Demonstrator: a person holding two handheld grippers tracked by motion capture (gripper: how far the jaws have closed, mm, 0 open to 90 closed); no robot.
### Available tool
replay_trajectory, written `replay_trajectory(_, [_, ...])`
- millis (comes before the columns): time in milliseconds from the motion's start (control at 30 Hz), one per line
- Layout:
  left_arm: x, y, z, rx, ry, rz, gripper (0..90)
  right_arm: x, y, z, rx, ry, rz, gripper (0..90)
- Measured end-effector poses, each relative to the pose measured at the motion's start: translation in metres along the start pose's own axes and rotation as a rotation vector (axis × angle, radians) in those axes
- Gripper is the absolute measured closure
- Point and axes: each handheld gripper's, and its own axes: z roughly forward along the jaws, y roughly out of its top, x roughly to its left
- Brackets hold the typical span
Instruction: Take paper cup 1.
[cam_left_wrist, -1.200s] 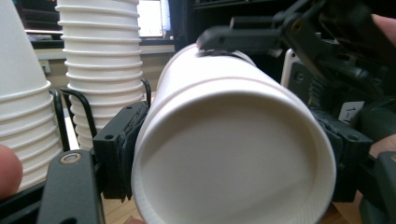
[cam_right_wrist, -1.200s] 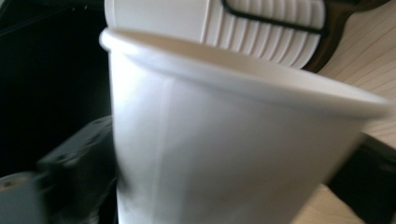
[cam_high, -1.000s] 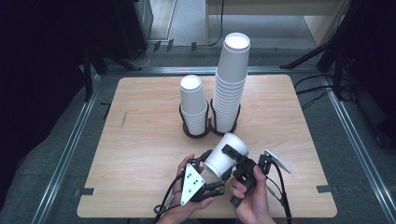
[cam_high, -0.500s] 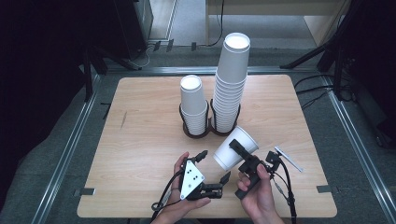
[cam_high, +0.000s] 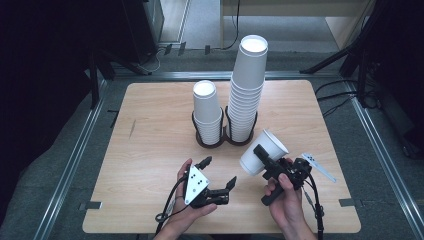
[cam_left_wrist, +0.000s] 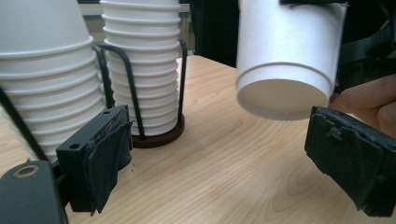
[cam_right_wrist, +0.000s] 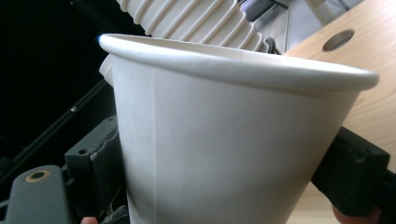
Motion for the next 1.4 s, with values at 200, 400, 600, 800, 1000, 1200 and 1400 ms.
replay_trajectory(200, [0.006,0.000,-0.001,0.019,0.025,-0.010,8.0,-0.001,0.004,-0.001,-0.041,-0.027,-0.127,13.6])
replay_trajectory(400, [0.012,0.001,0.000,0.038,0.046,-0.024,8.0,-0.002,0.007,-0.001,-0.070,-0.105,-0.317,13.5])
replay_trajectory(600, [0.017,0.001,0.000,0.052,0.059,-0.038,8.0,-0.003,0.005,0.001,-0.120,-0.174,-0.521,13.6])
replay_trajectory(800, [0.021,0.001,-0.001,0.057,0.063,-0.048,8.0,-0.004,0.002,0.003,-0.177,-0.206,-0.715,13.5])
replay_trajectory(1000, [0.024,0.001,-0.001,0.061,0.065,-0.056,8.0,-0.009,0.002,0.004,-0.178,-0.251,-0.804,13.4])
replay_trajectory(1200, [0.025,0.001,-0.001,0.066,0.067,-0.063,8.0,-0.016,0.005,0.005,-0.182,-0.286,-0.831,13.3])
replay_trajectory(1400, [0.026,0.000,-0.001,0.073,0.066,-0.063,8.0,-0.029,0.011,0.006,-0.189,-0.315,-0.836,13.3])
